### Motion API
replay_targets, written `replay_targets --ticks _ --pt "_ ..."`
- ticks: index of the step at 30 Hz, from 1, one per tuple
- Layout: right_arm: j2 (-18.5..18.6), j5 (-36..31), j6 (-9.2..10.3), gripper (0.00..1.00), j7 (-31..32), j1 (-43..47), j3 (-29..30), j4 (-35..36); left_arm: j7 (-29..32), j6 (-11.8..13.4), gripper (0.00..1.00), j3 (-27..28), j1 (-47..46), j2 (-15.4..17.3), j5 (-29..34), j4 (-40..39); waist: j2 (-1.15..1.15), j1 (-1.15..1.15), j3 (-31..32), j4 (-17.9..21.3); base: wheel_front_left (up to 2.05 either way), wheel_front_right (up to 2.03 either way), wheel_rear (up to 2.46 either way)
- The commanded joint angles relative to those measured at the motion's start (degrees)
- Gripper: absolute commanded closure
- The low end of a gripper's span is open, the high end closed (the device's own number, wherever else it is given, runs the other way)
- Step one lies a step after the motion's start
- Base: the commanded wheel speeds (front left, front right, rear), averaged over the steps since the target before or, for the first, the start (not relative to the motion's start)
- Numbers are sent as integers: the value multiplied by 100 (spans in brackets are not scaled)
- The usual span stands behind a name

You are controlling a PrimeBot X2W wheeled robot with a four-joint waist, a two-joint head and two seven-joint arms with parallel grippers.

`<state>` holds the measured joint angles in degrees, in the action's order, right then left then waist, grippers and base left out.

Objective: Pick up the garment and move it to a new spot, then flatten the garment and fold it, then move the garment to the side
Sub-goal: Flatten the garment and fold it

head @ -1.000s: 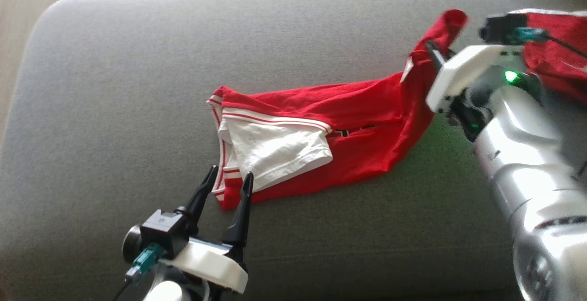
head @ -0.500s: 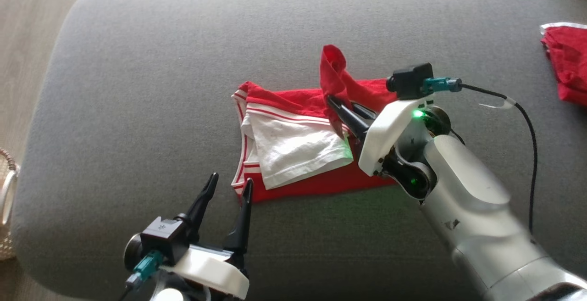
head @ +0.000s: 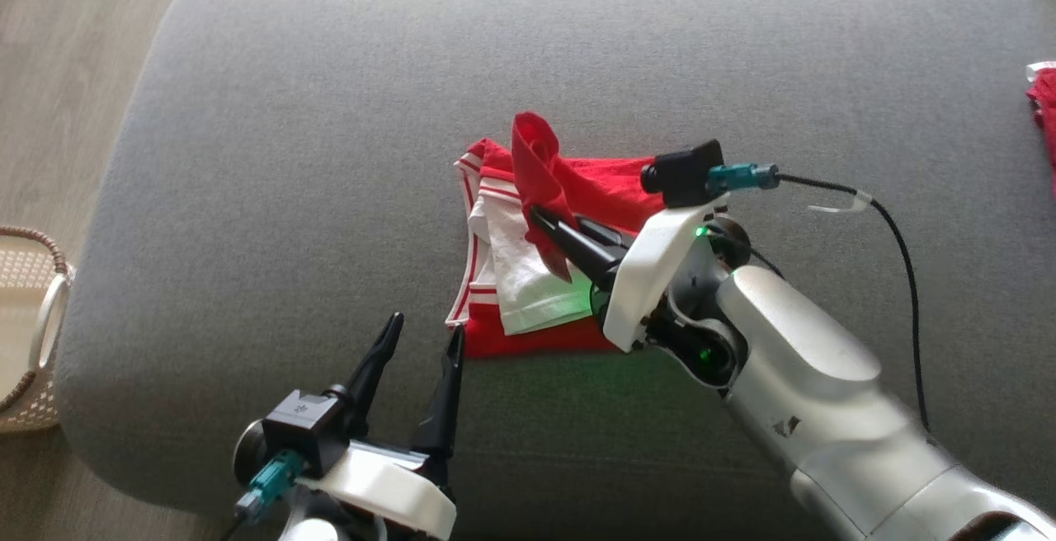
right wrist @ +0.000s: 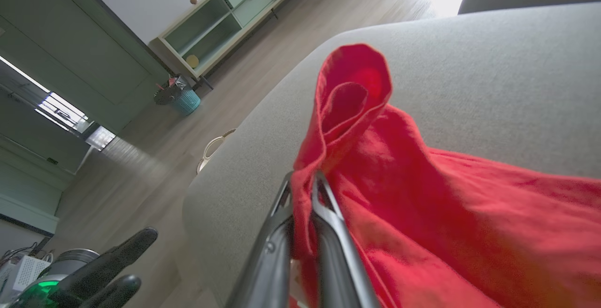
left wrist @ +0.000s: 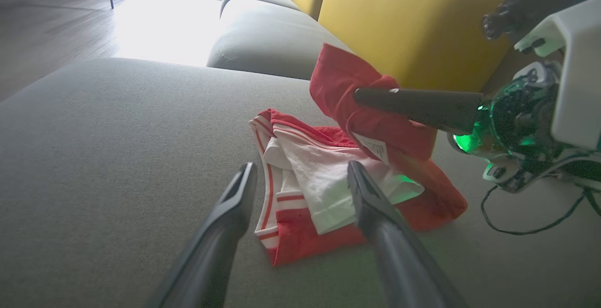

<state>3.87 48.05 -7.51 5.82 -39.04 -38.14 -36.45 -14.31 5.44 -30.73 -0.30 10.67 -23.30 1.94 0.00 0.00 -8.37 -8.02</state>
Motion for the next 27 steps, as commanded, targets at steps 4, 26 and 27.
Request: replay_targets --ticks 4,26,27 --pt "-100 424 2 100 -357 -367 -392 -307 -69 -93 0 179 -259 -45 71 -103 0 0 -56 -136 0 0 0" --pt "-100 2305 2 0 -1377 -1486 -2229 -1513 -69 -154 0 169 -362 -131 114 84 0 0 -153 -331 0 0 0" --pt "-100 2388 2 0 -1463 -1530 -2269 -1490 -69 -145 0 182 -343 -122 114 75 0 0 -136 -288 0 0 0"
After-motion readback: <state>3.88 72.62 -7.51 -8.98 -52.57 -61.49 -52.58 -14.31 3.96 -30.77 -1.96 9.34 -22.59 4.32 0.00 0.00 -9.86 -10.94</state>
